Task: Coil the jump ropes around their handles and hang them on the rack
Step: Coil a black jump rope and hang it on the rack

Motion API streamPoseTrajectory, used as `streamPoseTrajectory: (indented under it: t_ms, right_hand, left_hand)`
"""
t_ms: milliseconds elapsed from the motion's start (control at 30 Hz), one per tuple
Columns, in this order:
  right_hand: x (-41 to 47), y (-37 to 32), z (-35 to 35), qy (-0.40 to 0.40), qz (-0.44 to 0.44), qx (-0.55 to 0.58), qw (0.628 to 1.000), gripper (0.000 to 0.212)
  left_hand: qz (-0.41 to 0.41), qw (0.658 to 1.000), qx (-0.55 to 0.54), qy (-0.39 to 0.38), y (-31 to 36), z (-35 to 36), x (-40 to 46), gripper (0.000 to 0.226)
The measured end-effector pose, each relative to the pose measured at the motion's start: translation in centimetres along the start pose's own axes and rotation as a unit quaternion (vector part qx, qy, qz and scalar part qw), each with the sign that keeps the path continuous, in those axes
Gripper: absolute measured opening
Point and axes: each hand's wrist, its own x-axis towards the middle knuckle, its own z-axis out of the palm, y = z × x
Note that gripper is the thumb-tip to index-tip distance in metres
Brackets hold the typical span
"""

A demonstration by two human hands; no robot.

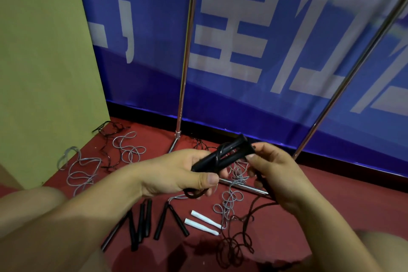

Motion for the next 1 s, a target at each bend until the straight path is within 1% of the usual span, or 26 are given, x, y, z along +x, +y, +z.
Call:
streamPoseTrajectory:
  t_ms: [100,167,300,367,433,500,533,600,667,700,767,867,933,1000]
  right_hand:
    - [-0.5,0.0,0.7,-0.055,0.001,-0.031,0.998,0.012]
    - [-0.7,0.1,1.0,-0.085,0.004,-0.032,0.996,0.013]
    - [-1.2,0.3,1.1,-0.11,-0.027,-0.123,0.986,0.011]
    - [-1.4,0.5,1.1,-0.111,-0.038,-0.15,0.982,0.009]
    - [-1.5,0.5,1.0,-0.103,-0.059,-0.188,0.975,0.006]
    - [-1.7,0.5,0.8,-0.075,-0.102,-0.251,0.96,0.007]
    - [-1.8,0.4,0.9,-0.057,-0.134,-0.288,0.947,0.007]
    - [-2.5,0.3,1.2,-0.036,-0.204,-0.363,0.908,0.007]
    - [-3.2,0.4,2.1,-0.048,-0.257,-0.431,0.864,0.011]
    - [-3.4,0.5,2.5,-0.056,-0.272,-0.447,0.851,0.015]
    - [-3.3,0.7,2.7,-0.054,-0.284,-0.44,0.85,0.018]
    - [-3.1,0.4,2.4,-0.034,-0.285,-0.405,0.868,0.016]
    - [-3.2,0.3,2.3,-0.028,-0.278,-0.38,0.882,0.01]
    - [-3.3,0.5,2.1,-0.03,-0.268,-0.366,0.891,0.009]
  left_hand:
    - [0.014,0.996,-0.025,0.089,0.0,0.0,0.4,0.014]
    - [0.019,0.988,-0.052,0.147,-0.1,0.0,0.7,0.009]
    - [0.011,0.957,-0.087,0.278,-0.3,-1.1,1.1,0.008]
    - [-0.002,0.951,-0.057,0.305,-0.5,-1.8,1.1,0.012]
    - [-0.015,0.949,-0.011,0.314,-0.8,-2.2,1.1,0.012]
    - [-0.026,0.946,0.021,0.322,-1.2,-2.5,1.1,0.009]
    - [-0.031,0.945,0.036,0.324,-1.4,-2.6,1.3,0.008]
    - [-0.044,0.941,0.08,0.325,-1.8,-2.8,1.6,0.008]
    - [-0.06,0.937,0.118,0.323,-2.1,-2.9,2.0,0.009]
    - [-0.066,0.936,0.133,0.318,-2.3,-2.8,2.2,0.01]
    - [-0.077,0.932,0.167,0.311,-2.8,-3.0,2.7,0.01]
    - [-0.092,0.929,0.197,0.3,-3.1,-3.3,3.3,0.009]
    - [-0.102,0.937,0.195,0.271,-3.2,-3.2,3.5,0.008]
    - [-0.113,0.939,0.228,0.232,-3.6,-2.7,3.6,0.006]
